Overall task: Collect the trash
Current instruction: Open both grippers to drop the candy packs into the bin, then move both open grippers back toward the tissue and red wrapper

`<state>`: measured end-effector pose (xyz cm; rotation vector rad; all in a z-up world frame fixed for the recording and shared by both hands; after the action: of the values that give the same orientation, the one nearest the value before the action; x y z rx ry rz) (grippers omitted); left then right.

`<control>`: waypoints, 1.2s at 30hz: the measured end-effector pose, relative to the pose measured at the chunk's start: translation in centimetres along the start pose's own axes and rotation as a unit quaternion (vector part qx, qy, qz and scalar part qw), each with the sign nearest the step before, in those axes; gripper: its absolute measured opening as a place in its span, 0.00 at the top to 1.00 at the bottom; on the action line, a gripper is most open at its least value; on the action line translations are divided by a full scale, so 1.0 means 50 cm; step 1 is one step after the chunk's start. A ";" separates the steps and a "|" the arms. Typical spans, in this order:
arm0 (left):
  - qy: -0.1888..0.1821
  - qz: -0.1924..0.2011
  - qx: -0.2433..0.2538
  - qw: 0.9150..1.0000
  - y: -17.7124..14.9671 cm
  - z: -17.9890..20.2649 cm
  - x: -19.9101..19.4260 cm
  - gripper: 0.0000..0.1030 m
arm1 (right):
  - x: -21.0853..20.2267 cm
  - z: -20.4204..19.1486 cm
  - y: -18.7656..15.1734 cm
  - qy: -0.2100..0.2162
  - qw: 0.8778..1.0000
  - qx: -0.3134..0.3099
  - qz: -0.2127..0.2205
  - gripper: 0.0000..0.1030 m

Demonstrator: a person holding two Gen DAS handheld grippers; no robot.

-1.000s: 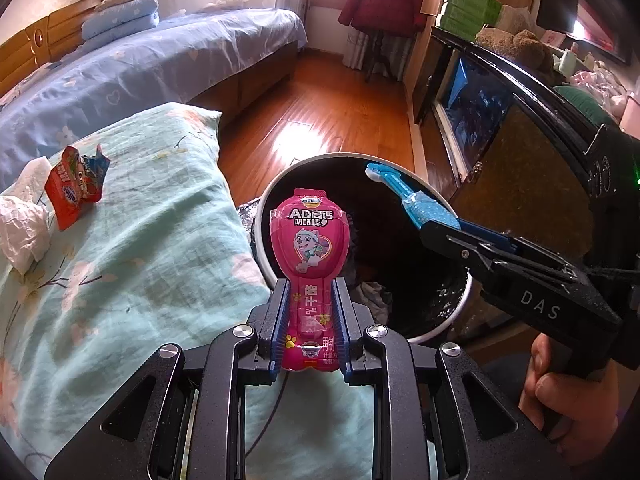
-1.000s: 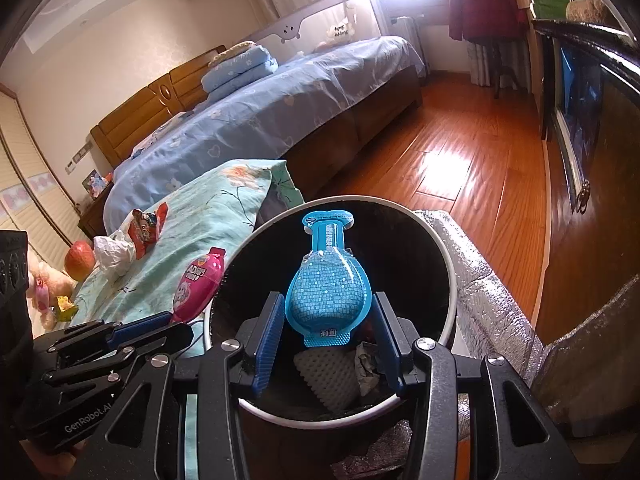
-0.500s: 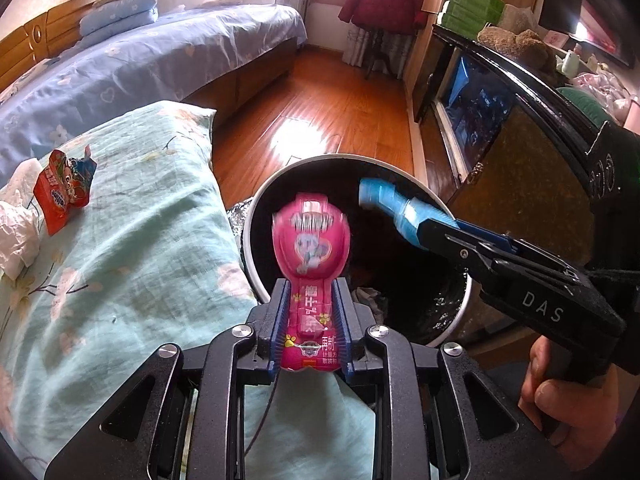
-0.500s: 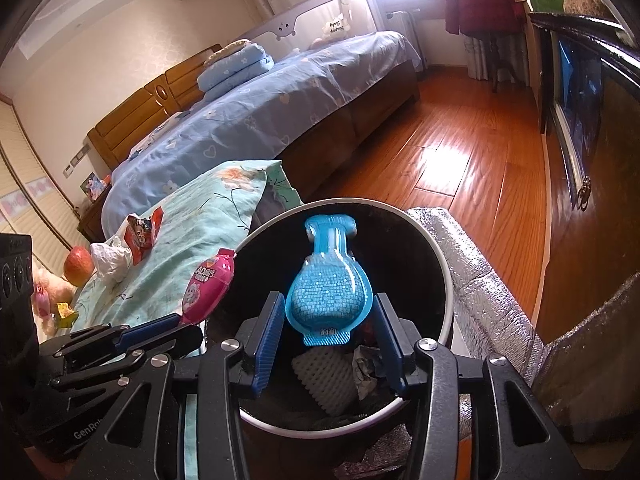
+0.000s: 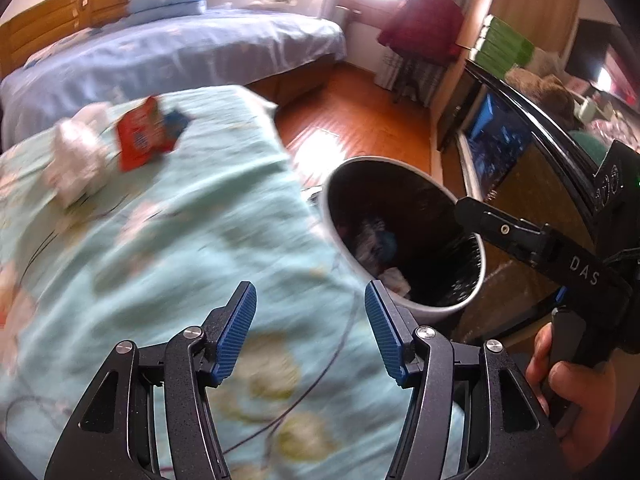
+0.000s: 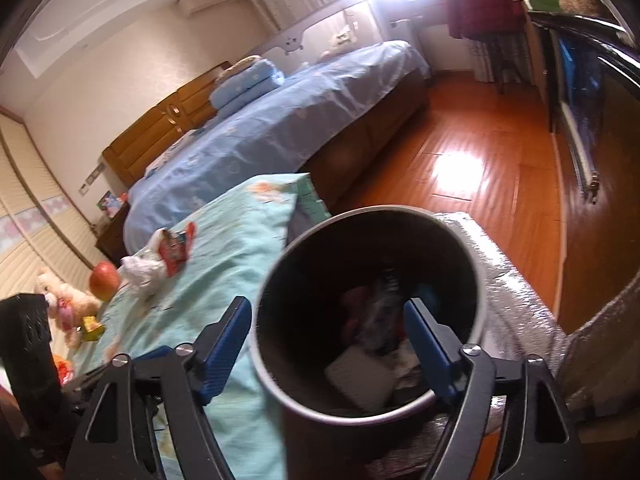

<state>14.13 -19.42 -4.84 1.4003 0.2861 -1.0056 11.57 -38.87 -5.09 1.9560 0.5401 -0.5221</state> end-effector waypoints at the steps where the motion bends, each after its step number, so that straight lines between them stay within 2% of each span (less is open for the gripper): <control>1: 0.003 0.002 -0.006 1.000 -0.003 -0.010 -0.005 0.44 | 0.002 -0.012 -0.004 0.005 1.000 -0.003 -0.002 0.22; 14: 0.077 0.023 -0.092 0.993 -0.067 -0.205 -0.101 0.41 | 0.071 -0.185 -0.061 0.066 0.997 -0.031 -0.038 0.19; 23: 0.104 0.027 -0.132 0.985 -0.101 -0.295 -0.139 0.41 | 0.130 -0.293 -0.075 0.092 0.993 -0.048 -0.053 0.16; 28: 0.111 0.032 -0.140 0.983 -0.088 -0.323 -0.143 0.39 | 0.157 -0.328 -0.075 0.092 0.992 -0.068 -0.054 0.16; 36: 0.103 0.032 -0.137 0.985 -0.031 -0.336 -0.097 0.38 | 0.218 -0.327 -0.039 0.084 0.991 -0.080 -0.064 0.16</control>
<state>16.58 -2.06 -6.07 1.2527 0.5091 -0.7378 21.28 -21.70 -6.03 1.8297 0.7944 -0.3831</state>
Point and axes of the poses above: each gripper's, at about its wrist camera, not at the fingertips, and x roughly the way its jaws point, z to its right, y to its top, the point moved 1 cm from there along x, roughly the way its jaws point, and after that the axes turned 5 degrees about z, right-handed, at the moved point
